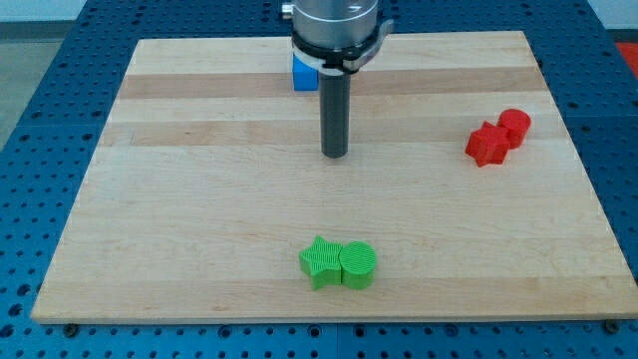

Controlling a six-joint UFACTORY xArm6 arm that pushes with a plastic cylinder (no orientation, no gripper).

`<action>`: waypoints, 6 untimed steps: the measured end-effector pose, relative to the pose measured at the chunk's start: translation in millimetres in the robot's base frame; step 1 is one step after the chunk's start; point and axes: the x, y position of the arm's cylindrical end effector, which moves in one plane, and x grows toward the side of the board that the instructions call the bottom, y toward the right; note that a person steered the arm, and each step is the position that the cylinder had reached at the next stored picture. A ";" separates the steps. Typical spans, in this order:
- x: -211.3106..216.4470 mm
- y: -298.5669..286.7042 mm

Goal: Move your arm towards the bottom left

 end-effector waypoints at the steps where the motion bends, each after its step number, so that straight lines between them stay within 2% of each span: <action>1: 0.0 -2.8; 5: 0.0 -4.8; 6: 17.0 -13.3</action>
